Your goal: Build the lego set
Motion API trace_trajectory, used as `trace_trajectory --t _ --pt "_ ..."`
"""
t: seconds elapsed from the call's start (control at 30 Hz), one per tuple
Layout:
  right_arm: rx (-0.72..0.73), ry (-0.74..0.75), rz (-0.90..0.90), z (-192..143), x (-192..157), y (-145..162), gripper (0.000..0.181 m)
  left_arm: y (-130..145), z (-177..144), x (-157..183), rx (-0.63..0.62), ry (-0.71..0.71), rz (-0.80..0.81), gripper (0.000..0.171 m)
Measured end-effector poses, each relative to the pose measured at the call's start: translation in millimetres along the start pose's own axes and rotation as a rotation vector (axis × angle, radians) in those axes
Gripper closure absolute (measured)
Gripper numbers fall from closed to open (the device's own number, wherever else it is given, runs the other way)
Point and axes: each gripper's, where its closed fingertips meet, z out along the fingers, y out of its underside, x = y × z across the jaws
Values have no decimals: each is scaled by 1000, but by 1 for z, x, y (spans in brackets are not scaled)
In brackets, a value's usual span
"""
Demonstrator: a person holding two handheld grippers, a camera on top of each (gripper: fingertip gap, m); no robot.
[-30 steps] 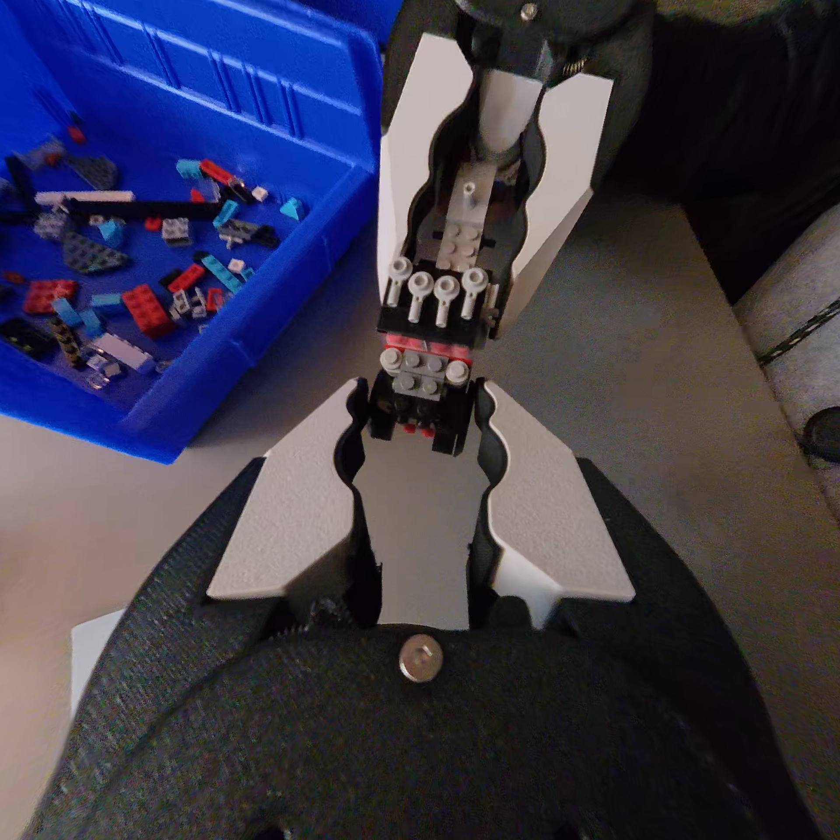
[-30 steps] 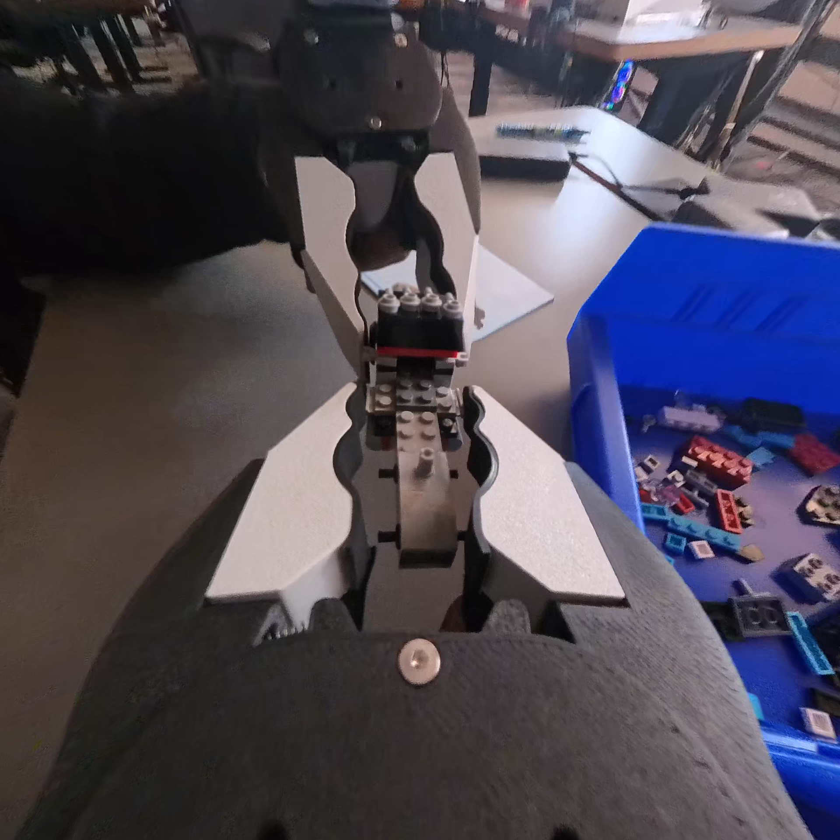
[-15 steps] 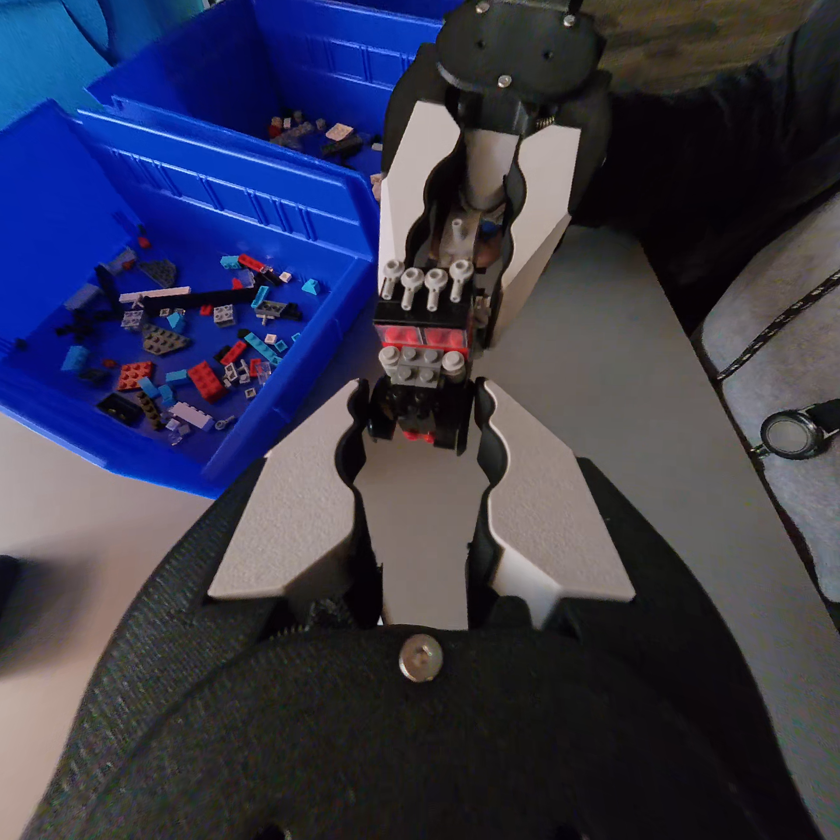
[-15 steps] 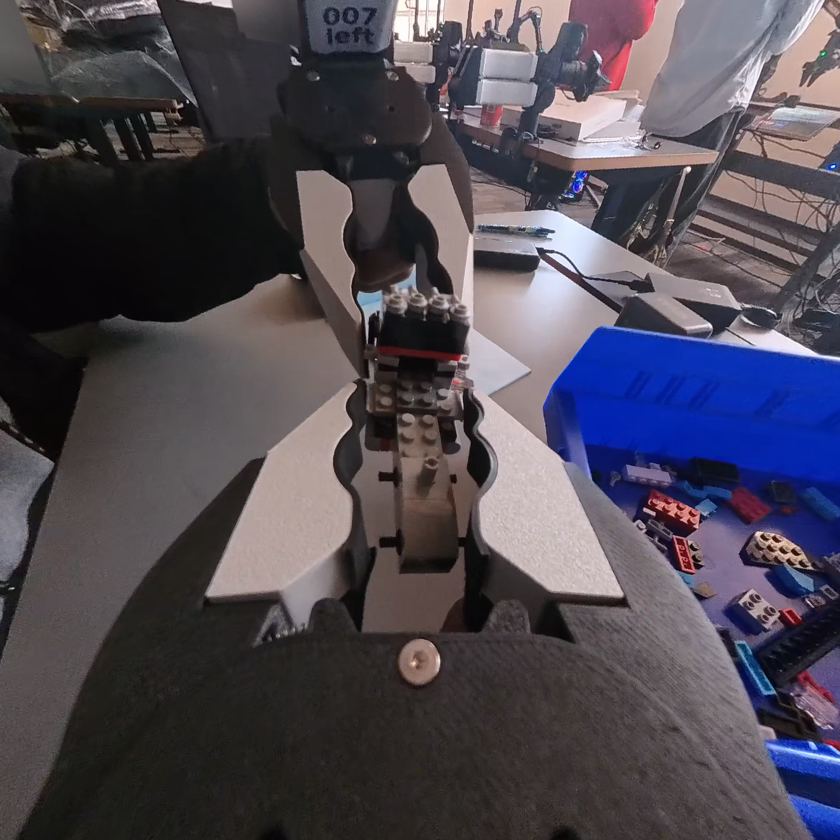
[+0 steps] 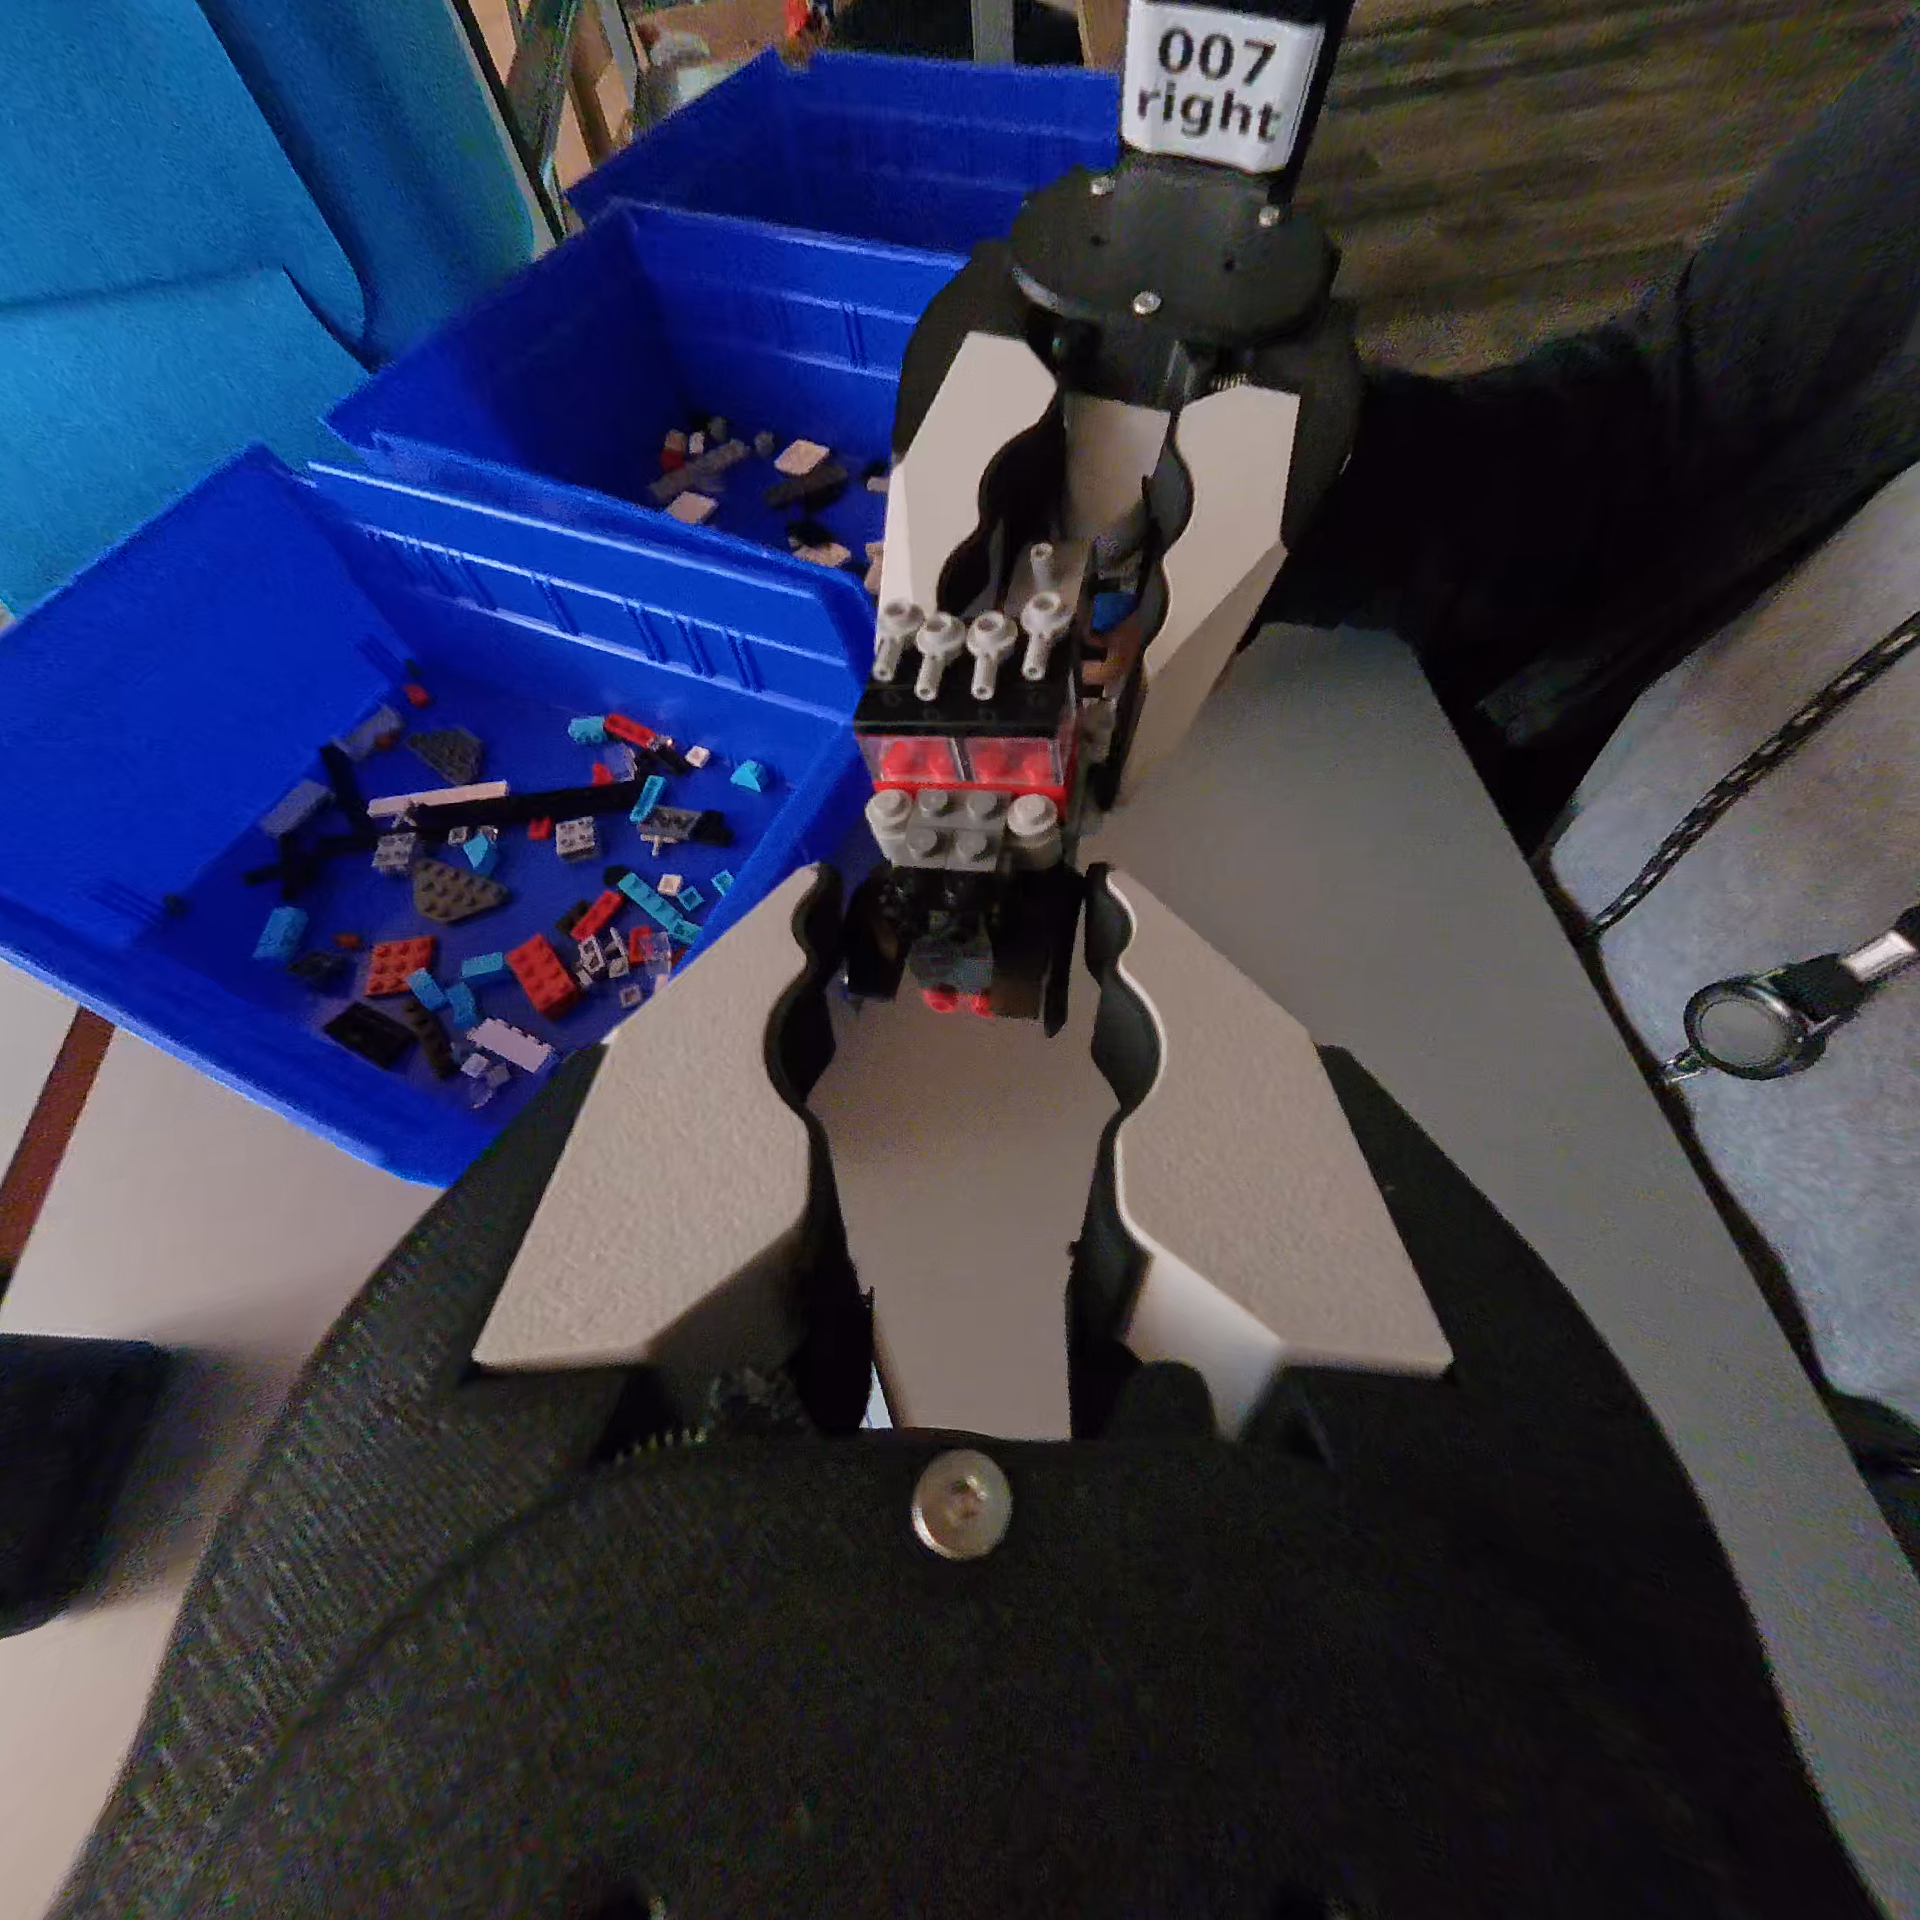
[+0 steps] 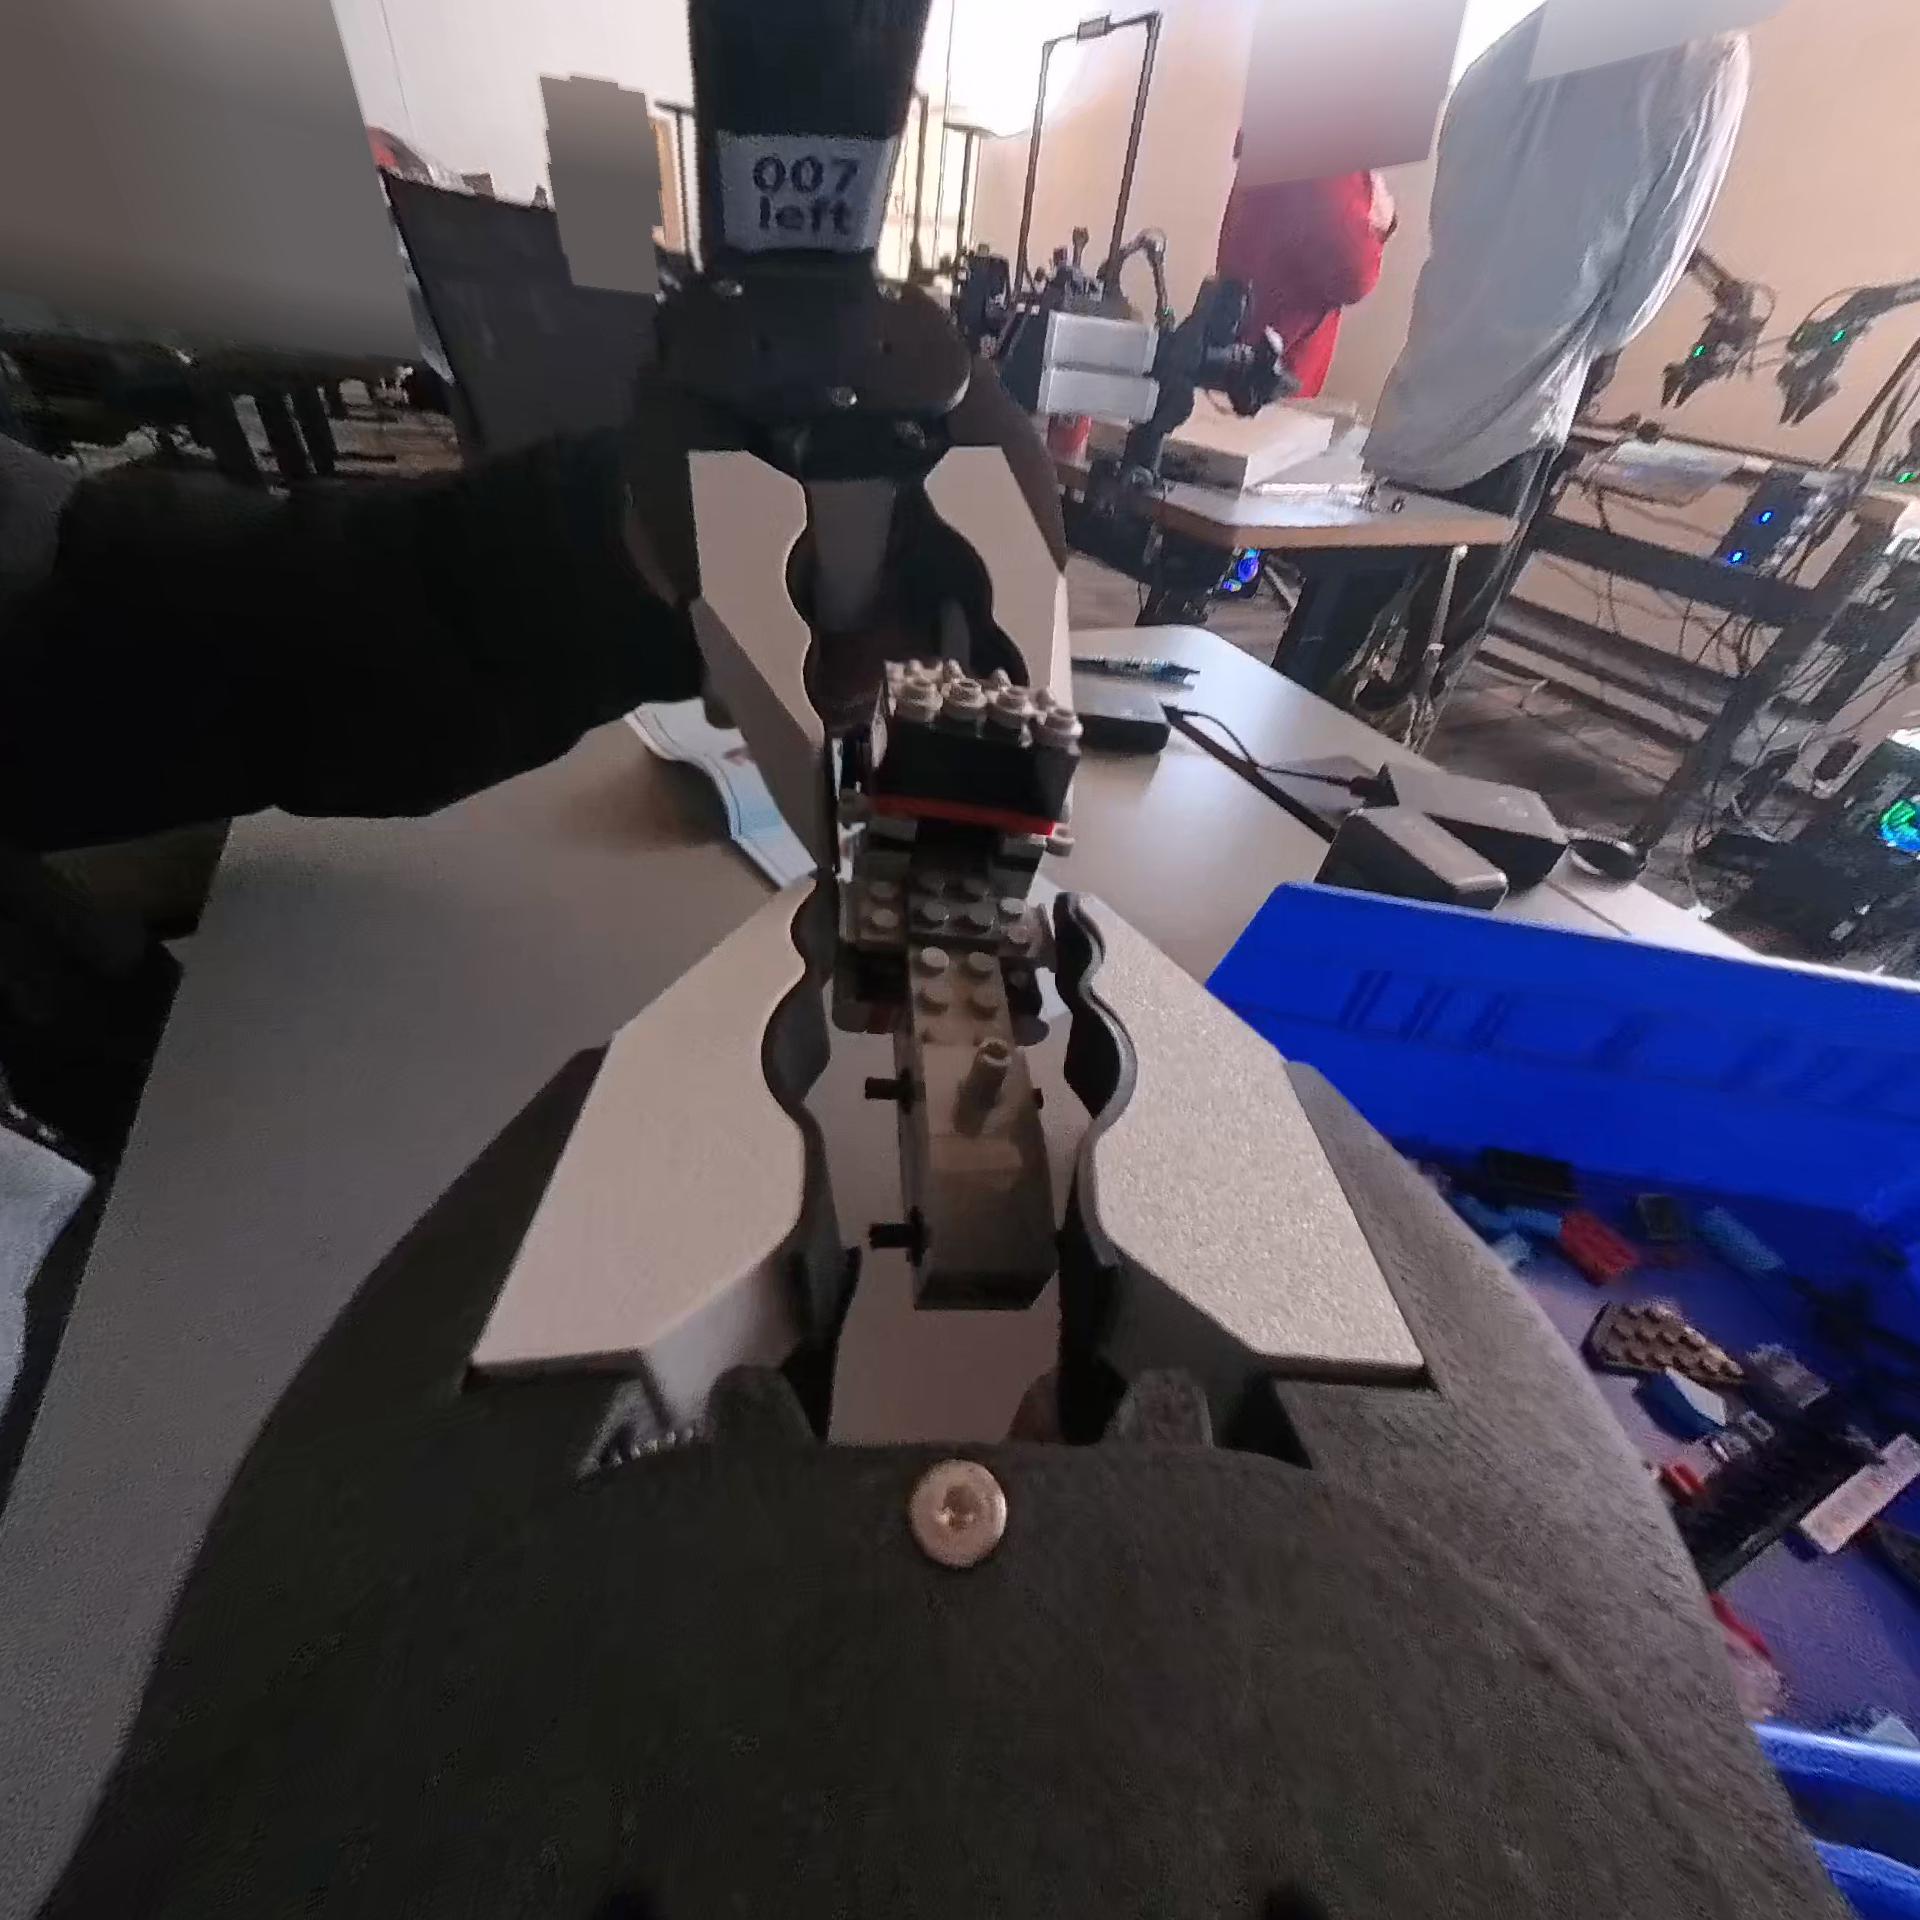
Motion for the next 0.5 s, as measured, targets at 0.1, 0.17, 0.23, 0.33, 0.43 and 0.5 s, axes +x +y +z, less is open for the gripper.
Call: trace_trajectory --t 0.1,0.17,0.23,0.33,0.43,0.5 --pt "46 14 -18 -3 1 -10 139 -9 -3 0 20 1 -7 124" --pt "73 22 -31 -5 1 -15 139 -15 -6 1 43 8 -18 124" --pt "97 27 -44 -6 1 -19 139 -20 -7 2 67 15 -29 123" --pt "122 35 -61 -8 0 -24 139 -24 -9 3 93 26 -51 123" --pt "145 40 -64 -9 0 -26 140 -25 -10 4 115 35 -79 122" --pt "168 44 -64 -11 0 -30 140 -25 -10 5 130 49 -110 120"
